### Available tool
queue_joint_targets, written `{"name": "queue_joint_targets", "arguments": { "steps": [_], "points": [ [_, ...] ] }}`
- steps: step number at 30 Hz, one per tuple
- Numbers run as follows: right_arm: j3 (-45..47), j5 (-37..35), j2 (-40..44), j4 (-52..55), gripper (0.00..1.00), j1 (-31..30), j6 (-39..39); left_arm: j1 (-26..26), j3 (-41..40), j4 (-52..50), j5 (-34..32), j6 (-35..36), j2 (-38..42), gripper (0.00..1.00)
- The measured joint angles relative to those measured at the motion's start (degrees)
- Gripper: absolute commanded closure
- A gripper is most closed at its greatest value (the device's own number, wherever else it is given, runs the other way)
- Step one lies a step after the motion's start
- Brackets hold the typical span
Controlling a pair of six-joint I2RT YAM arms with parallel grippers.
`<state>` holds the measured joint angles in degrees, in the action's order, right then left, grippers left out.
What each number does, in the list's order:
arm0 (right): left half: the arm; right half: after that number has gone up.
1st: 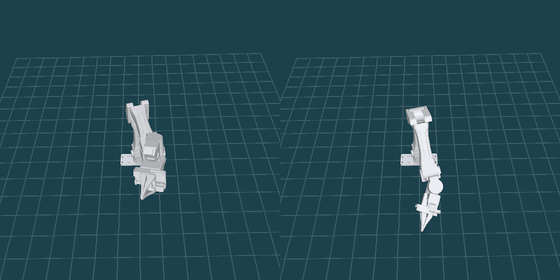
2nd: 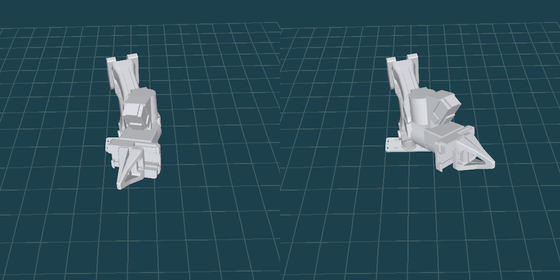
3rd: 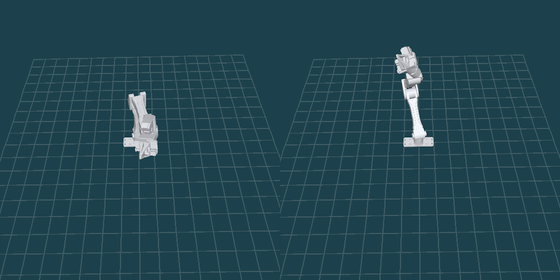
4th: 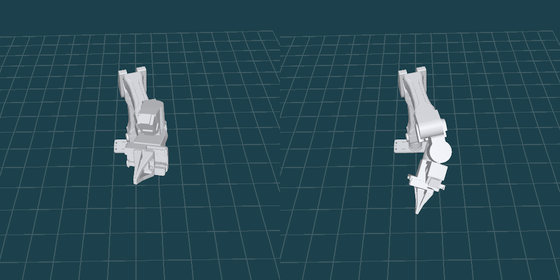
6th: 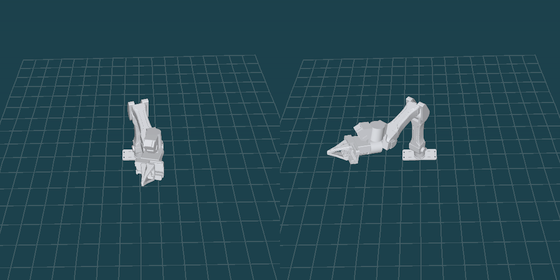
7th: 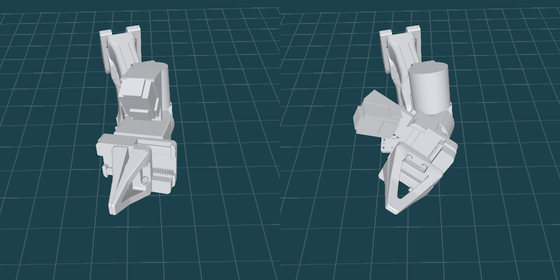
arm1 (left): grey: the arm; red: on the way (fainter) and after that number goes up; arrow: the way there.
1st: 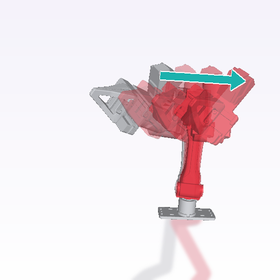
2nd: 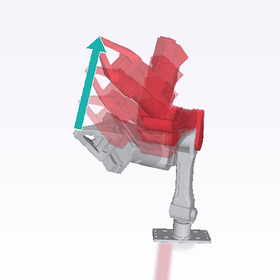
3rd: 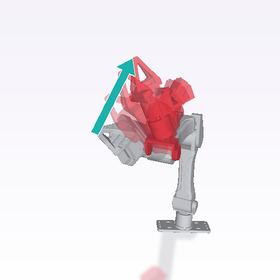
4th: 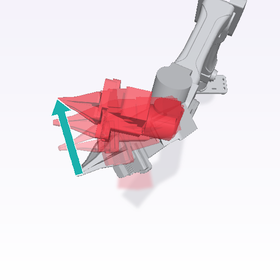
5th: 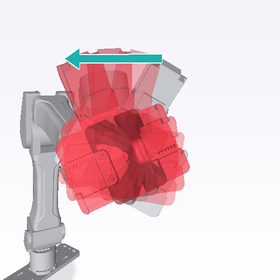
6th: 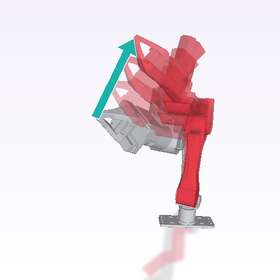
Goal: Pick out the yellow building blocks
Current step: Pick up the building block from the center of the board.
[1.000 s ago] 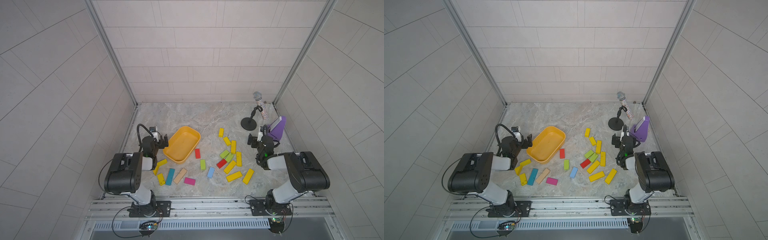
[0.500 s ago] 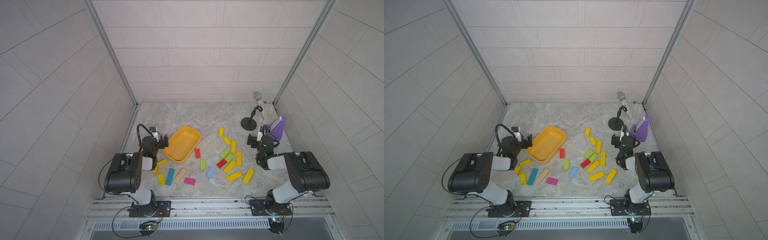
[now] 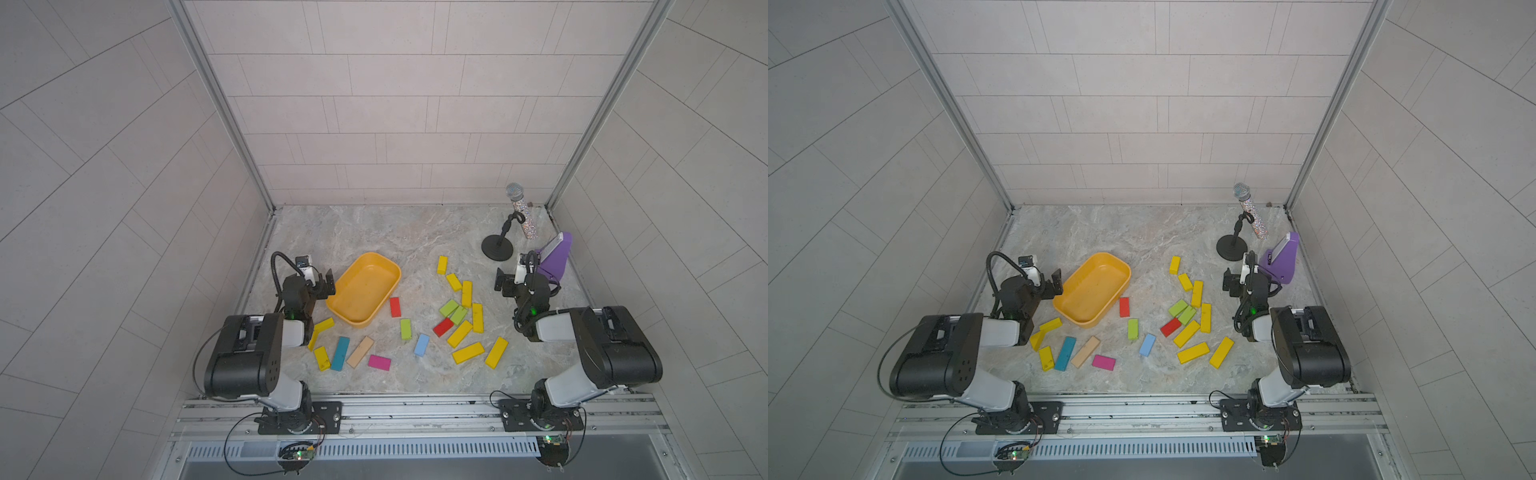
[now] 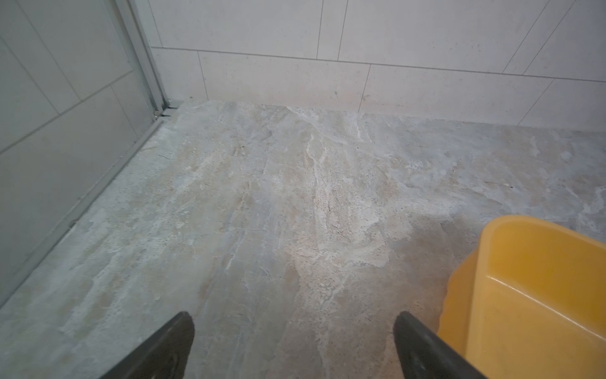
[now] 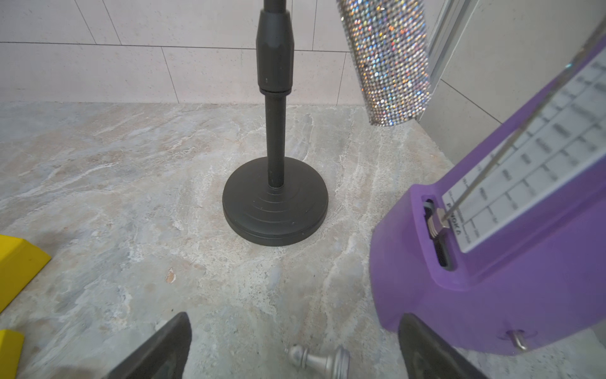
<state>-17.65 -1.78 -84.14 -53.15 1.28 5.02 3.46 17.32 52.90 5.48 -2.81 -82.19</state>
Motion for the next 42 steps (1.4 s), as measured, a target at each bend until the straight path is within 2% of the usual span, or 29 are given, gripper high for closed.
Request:
{"name": "queue_joint_targets", "arguments": {
  "steps": [4,6,9,14,17,22,27,32,35,42],
  "points": [
    [1.29,-3.34,15.21,8.07,0.01,-0.13,3.34,0.07,0.83,-7.37,-3.85,-1.68,13.44,0.0],
    [-0.59,-5.4,21.68,14.16,0.01,-0.09,6.51,0.07,3.67,-13.31,-5.92,-3.28,16.9,0.0],
    [-4.15,-6.49,28.63,23.98,0.01,0.52,12.09,0.07,10.36,-23.8,-7.85,-6.45,17.62,0.0],
    [-9.27,-2.93,30.53,39.15,0.0,1.09,18.43,0.07,16.39,-35.06,-6.71,-10.32,16.57,0.0],
    [-12.24,0.31,29.86,47.8,0.05,0.76,20.61,0.15,17.07,-39.87,-3.76,-12.07,16.37,0.0],
    [-20.7,4.68,26.56,61.13,0.12,-3.19,20.31,0.15,21.64,-49.05,2.08,-13.07,14.23,0.0],
    [-31.12,6.08,18.99,73.05,0.15,-10.69,15.54,0.15,27.98,-57.33,4.96,-12.2,10.67,0.0],
    [-41.51,4.96,7.08,83.12,0.35,-18.86,9.27,0.17,29.18,-62.31,6.19,-11.06,8.5,0.0],
    [-47.84,5.2,-0.61,88.11,0.5,-20.48,7.02,0.17,29.18,-64.28,6.49,-10.82,7.87,0.0],
    [-60.24,6.25,-16.87,95.89,0.45,-20.61,4.42,0.17,29.18,-65.42,6.51,-10.43,7.85,0.0]
  ]
}}
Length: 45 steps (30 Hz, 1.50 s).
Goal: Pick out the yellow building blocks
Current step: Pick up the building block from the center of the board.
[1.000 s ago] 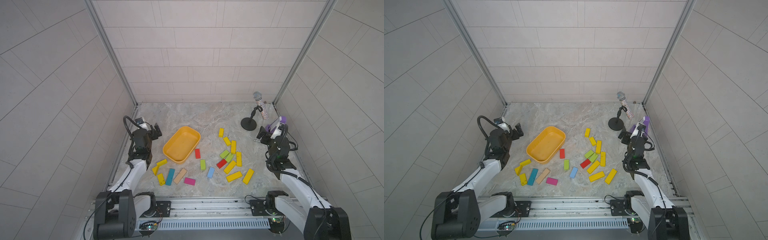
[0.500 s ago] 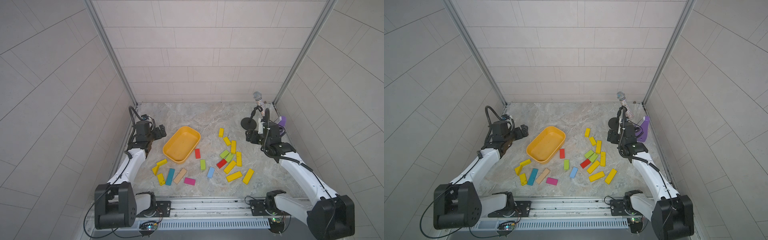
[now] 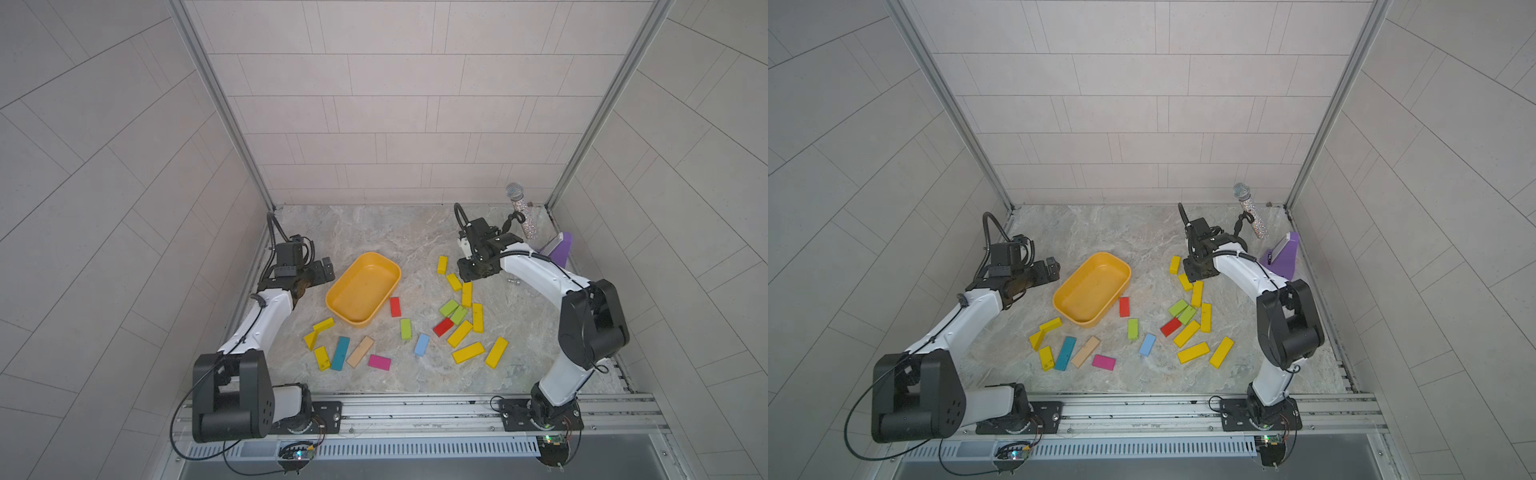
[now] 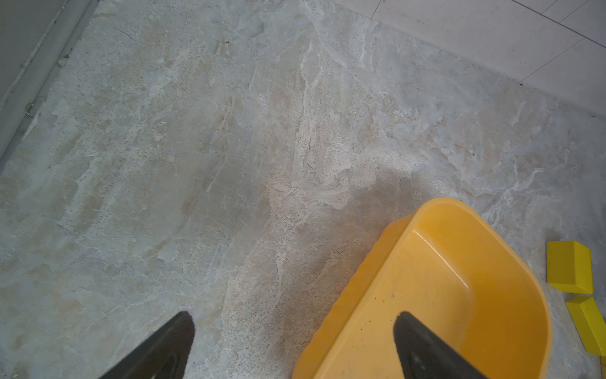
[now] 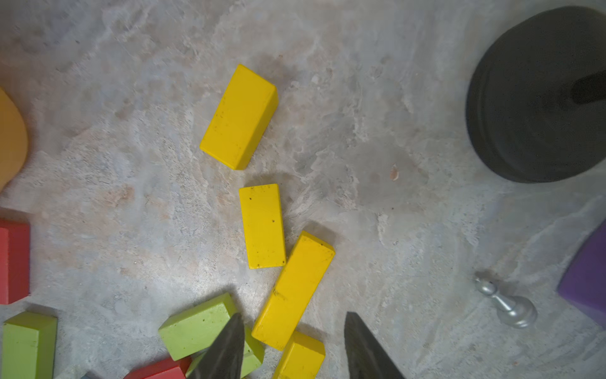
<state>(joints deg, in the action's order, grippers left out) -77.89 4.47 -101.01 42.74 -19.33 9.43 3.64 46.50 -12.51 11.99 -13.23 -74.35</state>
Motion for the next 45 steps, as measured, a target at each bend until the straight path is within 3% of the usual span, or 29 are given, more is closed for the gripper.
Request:
{"name": "queue_joint_targets", "arguments": {
  "steps": [11,25,45],
  "points": [
    [-8.83,-0.9,-12.55,2.71,0.4,-2.4,-3.3,0.04,0.0,-1.29,0.0,1.01,-0.02,0.0],
    [-10.29,-1.2,-17.62,2.21,0.49,-2.43,-4.94,0.04,0.0,-1.51,0.0,1.95,-1.2,0.0],
    [-9.07,-0.72,-17.57,0.81,0.84,-2.54,-5.09,0.07,3.1,-6.4,-0.22,5.29,-4.11,0.0]
  ]
}}
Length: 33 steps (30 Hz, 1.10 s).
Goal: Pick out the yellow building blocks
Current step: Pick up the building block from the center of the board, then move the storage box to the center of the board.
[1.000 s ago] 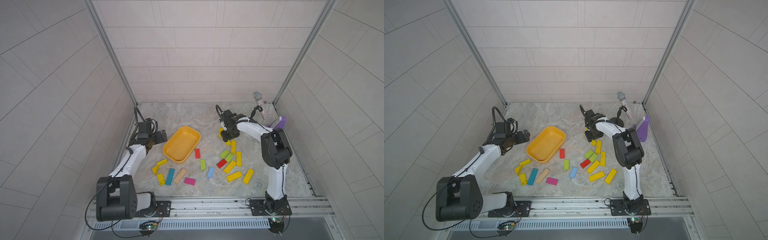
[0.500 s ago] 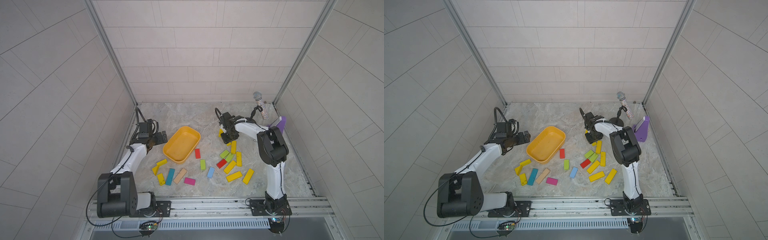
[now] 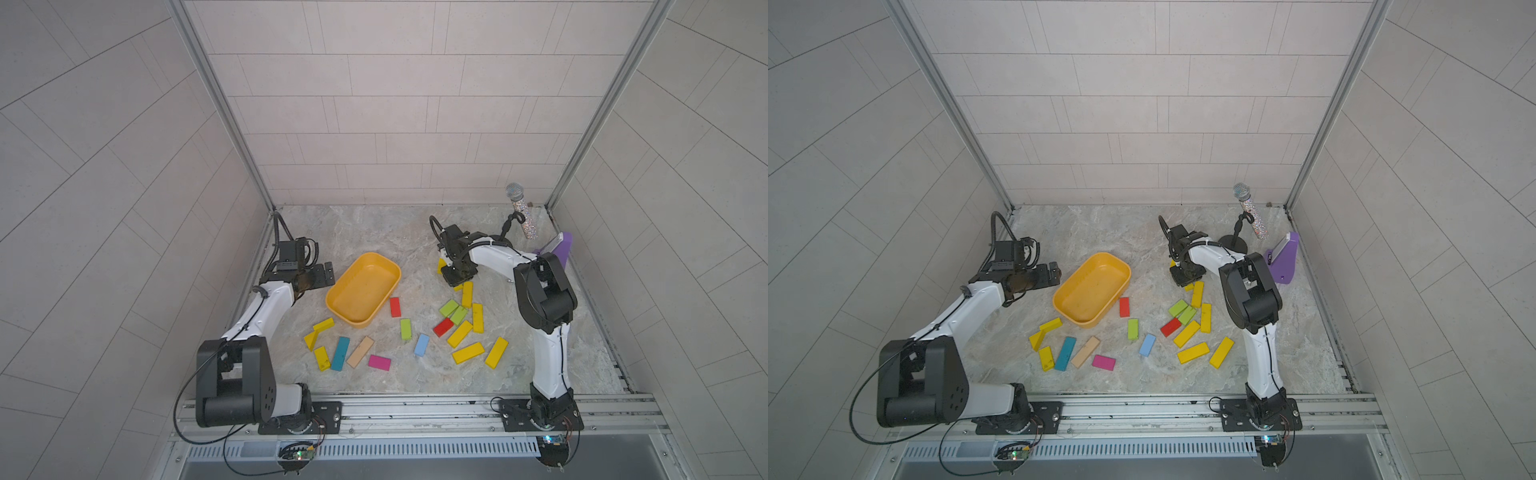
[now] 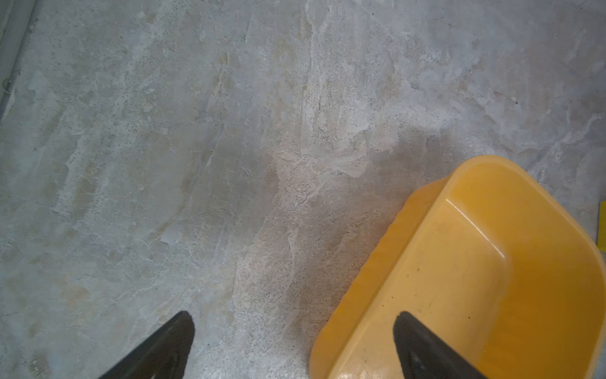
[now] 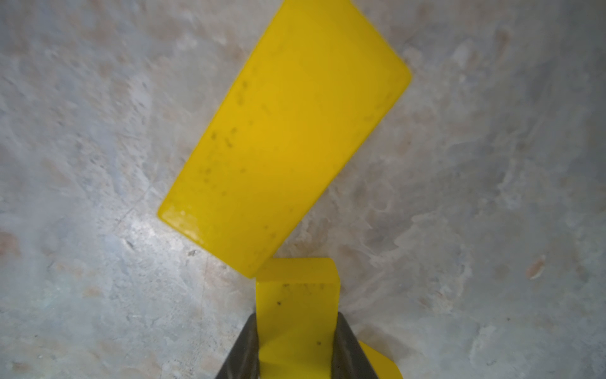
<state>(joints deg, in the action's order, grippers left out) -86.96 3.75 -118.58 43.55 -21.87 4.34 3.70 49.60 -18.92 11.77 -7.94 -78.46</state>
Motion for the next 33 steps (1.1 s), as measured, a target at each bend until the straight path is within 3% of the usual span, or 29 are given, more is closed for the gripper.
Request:
{"name": "queue_joint_targets", "arguments": {
  "steps": [5,14,21,26,33],
  "points": [
    [3.26,0.92,3.15,-0.7,0.86,-0.07,0.55,0.0,1.03,-1.25,0.26,2.12,-1.31,0.05],
    [12.79,3.82,21.4,-3.23,0.87,-0.7,6.45,-1.2,9.73,-5.53,1.81,8.31,-9.55,0.1],
    [17.18,5.51,28.76,-3.69,0.87,-1.03,10.56,-2.95,14.19,-9.64,6.64,12.5,-15.45,0.17],
    [18.23,6.01,30.91,-3.58,0.87,-1.03,11.85,-5.11,17.35,-12.11,10.4,14.49,-19.21,0.26],
    [18.27,6.47,31.17,-3.74,0.88,-1.03,13.11,-8.13,19.56,-15.13,10.21,17.16,-21.84,0.47]
  ]
}}
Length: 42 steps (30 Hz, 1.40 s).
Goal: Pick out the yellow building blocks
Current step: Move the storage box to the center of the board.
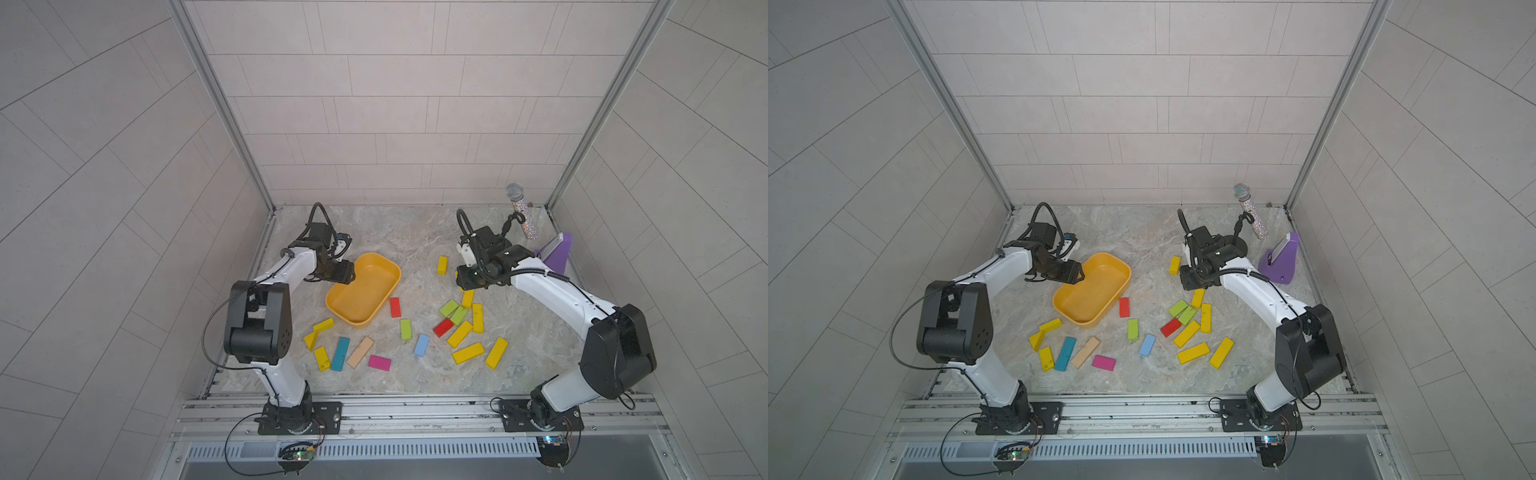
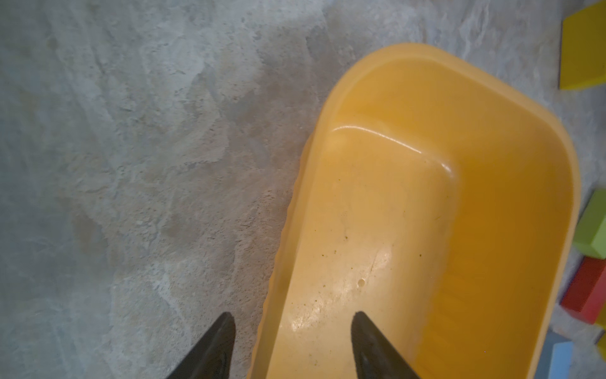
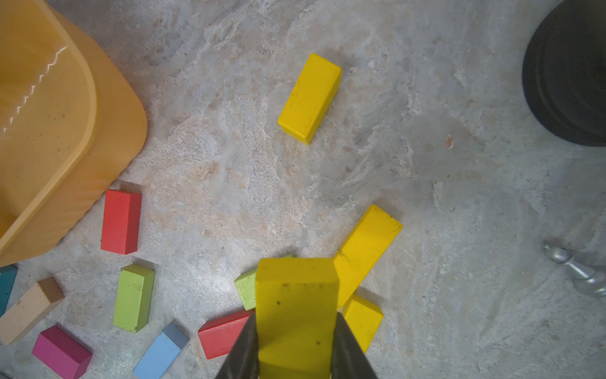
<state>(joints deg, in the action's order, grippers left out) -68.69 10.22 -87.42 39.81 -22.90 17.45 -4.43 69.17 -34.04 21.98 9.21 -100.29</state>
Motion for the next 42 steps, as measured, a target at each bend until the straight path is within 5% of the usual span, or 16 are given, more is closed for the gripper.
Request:
{"name": "queue_joint_targets", "arguments": {
  "steps": [9,18,31,42],
  "points": [
    [0.07,0.33,0.0,-0.76,0.88,-0.04,1.27,-0.68,1.07,-1.46,-2.14,-0.31,-1.2,0.72],
    [0.04,0.85,0.0,-1.01,0.88,-0.09,1.88,-2.49,1.09,-1.53,-2.12,-1.86,-1.2,0.85],
    [-4.85,1.4,-1.9,-0.79,0.9,-3.06,4.57,-5.51,-0.11,0.24,-2.67,-7.82,-0.5,0.91],
    [-18.47,0.11,-15.45,-1.66,0.91,-18.32,14.1,-10.16,-10.54,9.77,-5.55,-26.45,6.91,0.85]
  ]
}}
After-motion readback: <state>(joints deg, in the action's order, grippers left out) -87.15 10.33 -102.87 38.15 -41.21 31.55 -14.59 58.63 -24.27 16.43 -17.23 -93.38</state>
